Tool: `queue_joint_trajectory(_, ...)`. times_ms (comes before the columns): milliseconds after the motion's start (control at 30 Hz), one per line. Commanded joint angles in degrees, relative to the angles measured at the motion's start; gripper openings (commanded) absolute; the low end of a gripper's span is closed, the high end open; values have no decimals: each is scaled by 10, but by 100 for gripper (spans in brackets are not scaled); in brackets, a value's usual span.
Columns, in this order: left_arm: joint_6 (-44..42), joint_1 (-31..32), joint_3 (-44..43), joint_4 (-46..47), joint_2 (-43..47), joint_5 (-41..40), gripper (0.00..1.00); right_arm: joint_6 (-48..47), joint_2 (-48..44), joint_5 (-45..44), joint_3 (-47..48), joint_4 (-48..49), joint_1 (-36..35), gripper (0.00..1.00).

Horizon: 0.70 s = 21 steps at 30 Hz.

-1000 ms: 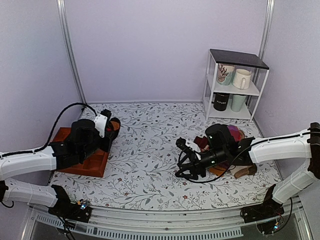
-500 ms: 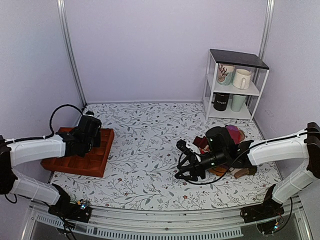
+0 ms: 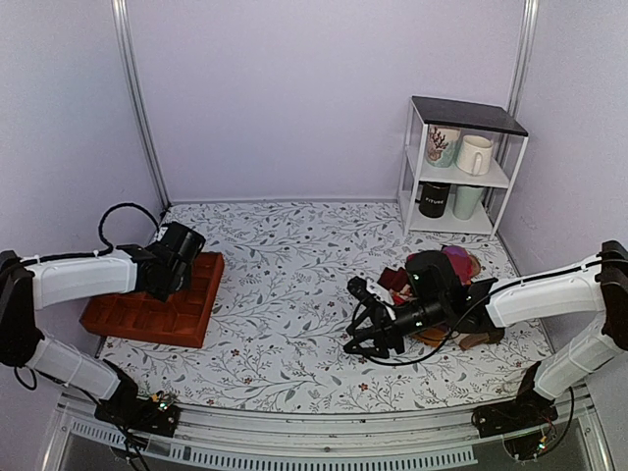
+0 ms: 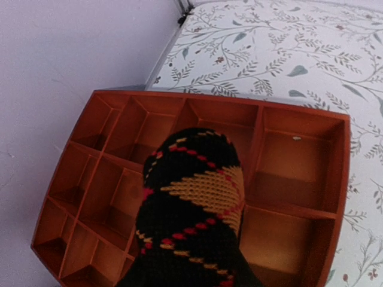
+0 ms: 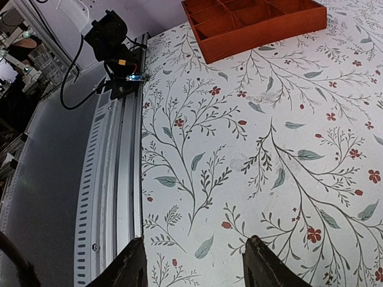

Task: Roll the socks
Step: Place the sock in the storage box.

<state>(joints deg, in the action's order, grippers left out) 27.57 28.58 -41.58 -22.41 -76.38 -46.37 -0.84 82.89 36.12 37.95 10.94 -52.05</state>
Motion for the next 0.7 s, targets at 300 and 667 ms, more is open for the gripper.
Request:
queue_joint_trajectory(300,-35,-57,-75,-88,-113,-73,0,5,15,19,-7,19,3,56)
queue_joint_trajectory(667,-144,-66,-45,-2,-93,-5,0,2,12,15,-11,17,3,56)
